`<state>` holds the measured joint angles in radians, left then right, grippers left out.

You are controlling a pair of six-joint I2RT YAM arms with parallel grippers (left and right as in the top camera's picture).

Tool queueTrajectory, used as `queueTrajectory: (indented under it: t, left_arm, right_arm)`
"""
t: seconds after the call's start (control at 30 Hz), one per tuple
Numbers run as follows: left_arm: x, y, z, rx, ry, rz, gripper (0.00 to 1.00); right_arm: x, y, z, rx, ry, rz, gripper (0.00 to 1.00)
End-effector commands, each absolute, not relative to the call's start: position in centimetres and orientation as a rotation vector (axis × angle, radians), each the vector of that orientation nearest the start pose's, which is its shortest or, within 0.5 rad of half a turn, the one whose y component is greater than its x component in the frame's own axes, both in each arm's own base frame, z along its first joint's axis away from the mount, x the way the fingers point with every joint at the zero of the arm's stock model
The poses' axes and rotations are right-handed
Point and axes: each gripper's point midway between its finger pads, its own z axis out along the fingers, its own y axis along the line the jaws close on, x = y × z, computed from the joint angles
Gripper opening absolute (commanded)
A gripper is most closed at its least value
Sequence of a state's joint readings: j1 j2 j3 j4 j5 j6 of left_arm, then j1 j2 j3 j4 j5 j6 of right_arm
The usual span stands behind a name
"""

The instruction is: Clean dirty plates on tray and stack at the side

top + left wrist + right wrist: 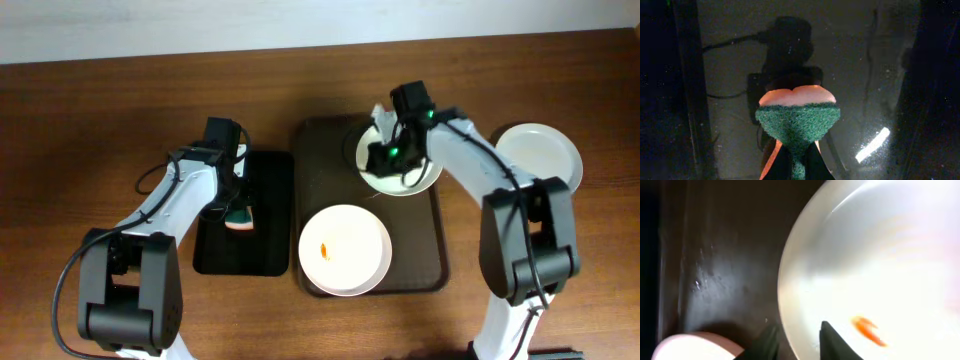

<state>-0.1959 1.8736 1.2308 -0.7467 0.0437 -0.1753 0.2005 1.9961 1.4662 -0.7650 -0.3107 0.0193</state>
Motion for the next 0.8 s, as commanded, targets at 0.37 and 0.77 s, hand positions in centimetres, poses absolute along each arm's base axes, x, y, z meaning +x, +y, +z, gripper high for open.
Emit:
queueTrajectory:
  t: [0.37, 0.77]
  left_arm:
    - [37.8, -8.0, 4.2, 0.049, 2.907, -0.115, 0.00]
    - [37.8, -8.0, 4.2, 0.049, 2.908, -0.115, 0.00]
  right_arm:
    - [49.9, -1.1, 4.6, -0.233, 2.715, 0.101, 0.37]
    - [47.4, 1.5, 4.5, -0.257, 2.798, 0.327, 0.36]
